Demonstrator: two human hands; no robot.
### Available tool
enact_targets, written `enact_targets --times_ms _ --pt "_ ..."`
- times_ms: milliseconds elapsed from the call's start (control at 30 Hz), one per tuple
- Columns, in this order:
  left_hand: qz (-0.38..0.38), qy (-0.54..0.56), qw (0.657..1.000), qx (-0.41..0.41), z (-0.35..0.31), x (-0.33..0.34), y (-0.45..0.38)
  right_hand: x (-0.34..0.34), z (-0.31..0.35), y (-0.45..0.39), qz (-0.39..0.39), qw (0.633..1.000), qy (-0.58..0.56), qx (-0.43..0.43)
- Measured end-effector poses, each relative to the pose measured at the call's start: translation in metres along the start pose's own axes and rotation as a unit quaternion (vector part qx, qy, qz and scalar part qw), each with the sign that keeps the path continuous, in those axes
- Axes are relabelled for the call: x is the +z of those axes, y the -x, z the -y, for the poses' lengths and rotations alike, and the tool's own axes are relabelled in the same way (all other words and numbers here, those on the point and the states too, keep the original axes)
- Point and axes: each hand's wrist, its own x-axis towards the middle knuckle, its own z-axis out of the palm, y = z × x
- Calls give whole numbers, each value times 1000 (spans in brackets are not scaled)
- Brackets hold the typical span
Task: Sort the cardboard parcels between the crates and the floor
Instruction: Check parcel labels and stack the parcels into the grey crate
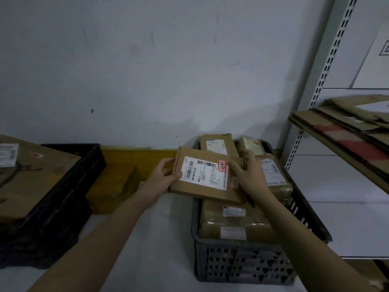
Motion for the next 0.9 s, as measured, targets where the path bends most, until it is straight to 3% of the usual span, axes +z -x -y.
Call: enact_targets --times_ms 100,333,467,567,667,733,900 --pt "21 -24 999 -9 11 27 5 -13 -8 1 11 994 109 -6" --pt "79 -178 980 50 39 66 24 -21 -36 32 72 977 189 74" --pt "15 -376 924 66 45 75 24 -19 -42 43 76 963 236 105" --pt "41 -432 900 28 50 79 29 -18 -47 47 112 939 297 130" --pt "69 -474 876 54 68 81 37 -12 -54 57 108 928 337 119" --pt "78 -468 878 62 78 84 39 0 -58 65 133 918 363 90" --pt "45 -351 933 64 93 86 36 14 -67 72 262 909 322 42"
